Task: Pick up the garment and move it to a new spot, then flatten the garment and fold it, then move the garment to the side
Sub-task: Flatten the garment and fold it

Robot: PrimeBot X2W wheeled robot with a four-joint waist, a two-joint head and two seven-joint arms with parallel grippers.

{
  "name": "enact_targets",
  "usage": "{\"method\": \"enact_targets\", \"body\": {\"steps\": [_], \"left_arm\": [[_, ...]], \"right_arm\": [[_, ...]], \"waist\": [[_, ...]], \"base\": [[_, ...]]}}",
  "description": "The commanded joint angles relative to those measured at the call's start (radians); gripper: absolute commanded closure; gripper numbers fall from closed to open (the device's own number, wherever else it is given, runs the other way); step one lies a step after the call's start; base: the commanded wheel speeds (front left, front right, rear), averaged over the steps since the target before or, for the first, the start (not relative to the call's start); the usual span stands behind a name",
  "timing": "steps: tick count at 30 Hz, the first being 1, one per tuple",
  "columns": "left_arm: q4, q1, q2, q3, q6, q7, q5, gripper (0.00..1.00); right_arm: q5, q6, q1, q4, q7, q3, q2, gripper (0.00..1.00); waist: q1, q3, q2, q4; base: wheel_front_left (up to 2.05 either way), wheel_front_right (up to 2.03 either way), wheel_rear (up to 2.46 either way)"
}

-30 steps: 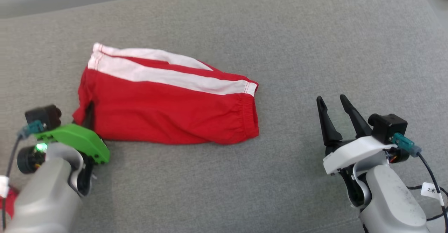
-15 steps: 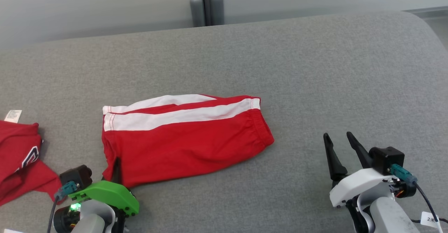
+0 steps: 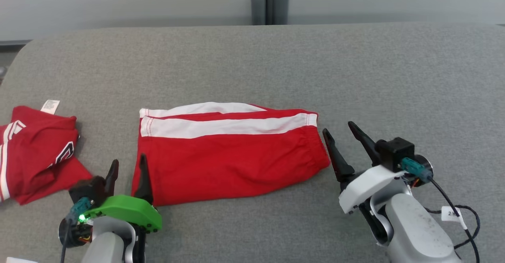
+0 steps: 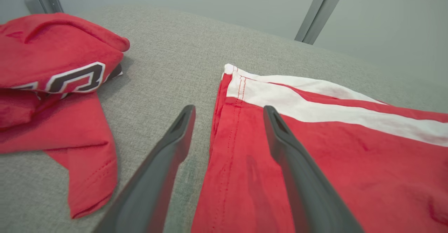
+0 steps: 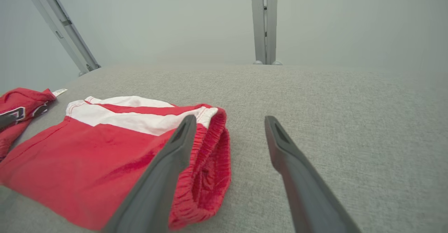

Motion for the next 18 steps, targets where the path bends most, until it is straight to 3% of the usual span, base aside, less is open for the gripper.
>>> {"method": "enact_targets", "body": {"steps": [1, 8, 16, 17, 18], "left_arm": [[-0.005, 0.011, -0.009, 0.011, -0.011, 0.000, 0.023, 0.00], [-0.006, 0.000, -0.040, 0.041, -0.039, 0.000, 0.087, 0.00], [-0.017, -0.010, -0.055, 0.058, -0.057, 0.000, 0.119, 0.00], [-0.020, -0.008, -0.056, 0.059, -0.059, 0.000, 0.122, 0.00], [-0.022, -0.006, -0.057, 0.060, -0.060, 0.000, 0.123, 0.00]], "right_arm": [[-0.003, -0.001, -0.026, 0.022, -0.002, 0.016, -0.005, 0.00], [-0.018, -0.001, -0.085, 0.155, -0.002, 0.037, -0.005, 0.00], [0.056, -0.001, -0.056, 0.287, -0.001, 0.033, -0.005, 0.00], [0.081, -0.001, -0.048, 0.293, 0.000, 0.046, -0.005, 0.05], [0.098, -0.001, -0.041, 0.299, 0.000, 0.051, -0.005, 0.25]], "waist": [[0.0000, 0.028, 0.0000, 0.038], [0.0000, 0.049, 0.0000, 0.085], [0.0000, 0.063, 0.0000, 0.107], [0.0000, 0.063, 0.0000, 0.108], [0.0000, 0.063, 0.0000, 0.107]], "base": [[0.00, 0.00, 0.00], [0.00, 0.00, 0.00], [0.00, 0.00, 0.00], [0.00, 0.00, 0.00], [0.00, 0.00, 0.00]]}}
